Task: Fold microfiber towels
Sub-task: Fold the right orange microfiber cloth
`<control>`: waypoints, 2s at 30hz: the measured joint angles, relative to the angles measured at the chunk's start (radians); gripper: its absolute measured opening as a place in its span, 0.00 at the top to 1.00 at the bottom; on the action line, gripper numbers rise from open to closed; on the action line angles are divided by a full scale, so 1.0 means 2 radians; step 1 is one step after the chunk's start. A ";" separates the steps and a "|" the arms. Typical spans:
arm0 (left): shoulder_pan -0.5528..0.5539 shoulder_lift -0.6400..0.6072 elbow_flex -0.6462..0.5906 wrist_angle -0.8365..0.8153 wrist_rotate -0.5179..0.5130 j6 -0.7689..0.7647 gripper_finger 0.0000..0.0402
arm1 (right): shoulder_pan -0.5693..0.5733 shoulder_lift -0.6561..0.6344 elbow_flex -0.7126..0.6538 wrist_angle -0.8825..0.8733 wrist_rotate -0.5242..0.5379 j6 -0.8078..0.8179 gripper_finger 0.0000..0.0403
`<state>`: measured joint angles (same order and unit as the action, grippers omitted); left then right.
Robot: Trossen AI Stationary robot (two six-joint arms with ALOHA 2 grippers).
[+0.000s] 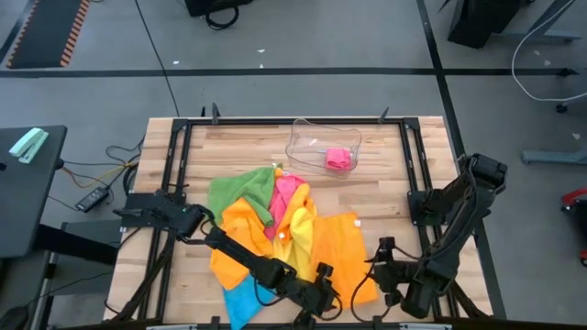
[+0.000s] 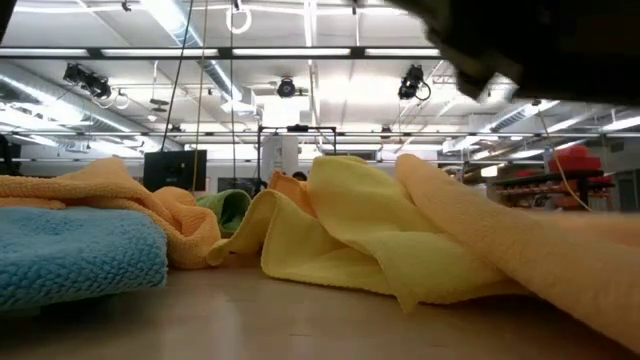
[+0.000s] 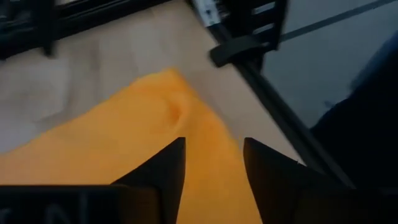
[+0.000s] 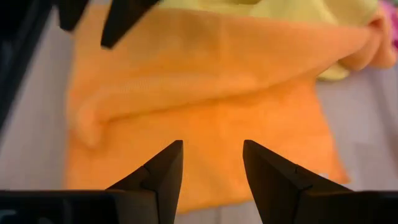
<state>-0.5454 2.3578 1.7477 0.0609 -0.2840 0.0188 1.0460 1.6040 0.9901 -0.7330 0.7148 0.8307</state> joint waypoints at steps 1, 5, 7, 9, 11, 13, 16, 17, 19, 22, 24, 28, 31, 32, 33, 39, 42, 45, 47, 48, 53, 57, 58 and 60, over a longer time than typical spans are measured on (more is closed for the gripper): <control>-0.003 -0.007 0.000 -0.015 -0.016 -0.005 0.56 | -0.003 0.005 0.000 0.000 0.006 -0.008 0.56; -0.007 -0.026 0.000 -0.078 -0.068 -0.037 0.57 | -0.026 0.018 0.000 0.000 0.023 -0.038 0.56; -0.006 -0.032 0.000 -0.099 -0.092 -0.056 0.58 | -0.043 0.022 -0.002 0.001 0.023 -0.056 0.56; -0.004 -0.035 0.000 -0.124 -0.117 -0.072 0.59 | -0.063 0.022 -0.013 0.010 0.024 -0.071 0.56; 0.000 -0.035 0.000 -0.138 -0.136 -0.084 0.61 | -0.085 0.022 -0.030 0.027 0.023 -0.091 0.56; 0.006 -0.035 0.000 -0.142 -0.140 -0.094 0.62 | -0.109 0.020 -0.051 0.054 0.021 -0.117 0.56; 0.015 -0.035 0.000 -0.151 -0.141 -0.113 0.64 | -0.148 0.018 -0.086 0.117 0.013 -0.172 0.56; 0.017 -0.035 0.000 -0.152 -0.140 -0.118 0.65 | -0.164 0.018 -0.098 0.146 0.005 -0.195 0.56; 0.020 -0.035 0.000 -0.151 -0.141 -0.124 0.66 | -0.194 0.017 -0.125 0.208 -0.020 -0.237 0.56; 0.020 -0.035 0.000 -0.161 -0.141 -0.142 0.68 | -0.231 0.017 -0.162 0.308 -0.062 -0.288 0.56; 0.019 -0.035 0.000 -0.174 -0.140 -0.158 0.68 | -0.243 0.017 -0.179 0.370 -0.087 -0.313 0.56; 0.019 -0.035 0.000 -0.223 -0.139 -0.202 0.70 | -0.253 0.017 -0.189 0.437 -0.126 -0.339 0.58; 0.016 -0.035 0.000 -0.251 -0.139 -0.227 0.71 | -0.248 0.017 -0.189 0.479 -0.148 -0.352 0.60; 0.015 -0.035 0.000 -0.257 -0.139 -0.230 0.71 | -0.246 0.017 -0.189 0.495 -0.155 -0.357 0.60; 0.014 -0.035 0.000 -0.259 -0.139 -0.230 0.71 | -0.244 0.017 -0.189 0.510 -0.161 -0.361 0.61; 0.003 -0.034 0.000 -0.253 -0.138 -0.228 0.73 | -0.228 0.017 -0.172 0.549 -0.166 -0.381 0.64; 0.000 -0.034 0.000 -0.253 -0.138 -0.227 0.73 | -0.223 0.017 -0.153 0.550 -0.166 -0.393 0.64; 0.003 -0.034 0.000 -0.251 -0.138 -0.227 0.73 | -0.225 0.017 -0.134 0.550 -0.166 -0.391 0.64; 0.006 -0.034 0.000 -0.251 -0.138 -0.228 0.73 | -0.231 0.017 -0.127 0.541 -0.166 -0.390 0.64; 0.006 -0.034 0.000 -0.250 -0.138 -0.229 0.73 | -0.234 0.017 -0.127 0.540 -0.166 -0.387 0.64; 0.010 -0.034 0.000 -0.238 -0.138 -0.227 0.73 | -0.263 0.022 -0.128 0.561 -0.166 -0.351 0.64; 0.010 -0.034 0.000 -0.239 -0.136 -0.223 0.73 | -0.280 0.022 -0.128 0.564 -0.170 -0.349 0.64; 0.007 -0.035 0.000 -0.239 -0.133 -0.215 0.73 | -0.282 0.022 -0.128 0.564 -0.178 -0.349 0.64; 0.000 -0.038 0.000 -0.243 -0.132 -0.208 0.73 | -0.287 0.022 -0.129 0.562 -0.193 -0.349 0.64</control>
<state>-0.5452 2.2812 1.7470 -0.4251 -0.5476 -0.3976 0.4719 1.6482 0.7321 0.3918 0.3279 0.1317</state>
